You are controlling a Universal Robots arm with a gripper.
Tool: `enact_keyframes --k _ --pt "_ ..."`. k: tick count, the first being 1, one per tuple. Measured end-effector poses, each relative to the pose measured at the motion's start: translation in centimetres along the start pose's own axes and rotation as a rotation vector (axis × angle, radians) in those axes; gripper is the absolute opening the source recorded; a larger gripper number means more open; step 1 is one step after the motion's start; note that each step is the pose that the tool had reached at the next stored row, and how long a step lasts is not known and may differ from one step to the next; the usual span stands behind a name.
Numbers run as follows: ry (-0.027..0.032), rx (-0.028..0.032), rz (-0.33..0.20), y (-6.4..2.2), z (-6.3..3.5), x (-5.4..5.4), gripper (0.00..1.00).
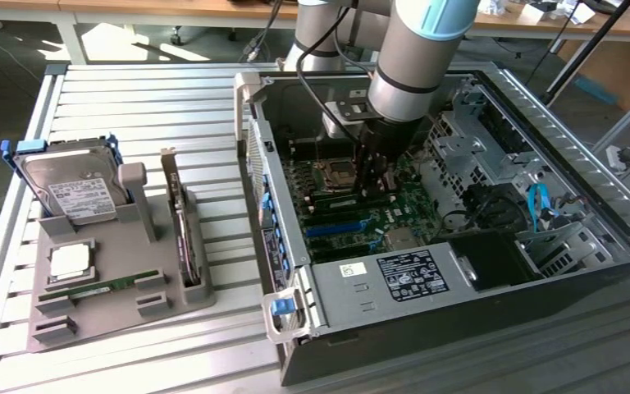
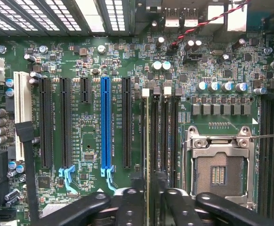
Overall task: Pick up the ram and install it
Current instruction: 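Insert the ram into the slot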
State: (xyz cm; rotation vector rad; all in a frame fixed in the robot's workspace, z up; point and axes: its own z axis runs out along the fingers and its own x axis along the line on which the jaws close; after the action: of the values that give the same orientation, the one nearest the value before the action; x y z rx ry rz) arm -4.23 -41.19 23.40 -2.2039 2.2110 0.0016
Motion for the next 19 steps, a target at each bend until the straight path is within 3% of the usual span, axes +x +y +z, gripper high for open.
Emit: enact_keyframes --k 9,10,12,19 --pt "0.0 0.0 0.0 0.0 0.0 0.0 0.26" --pt "0.0 0.0 0.0 0.0 0.0 0.0 0.24" --pt "0.0001 0.0 0.0 0.0 0.0 0.0 0.12" --pt "0.0 0.0 0.0 0.0 0.0 0.0 0.12"
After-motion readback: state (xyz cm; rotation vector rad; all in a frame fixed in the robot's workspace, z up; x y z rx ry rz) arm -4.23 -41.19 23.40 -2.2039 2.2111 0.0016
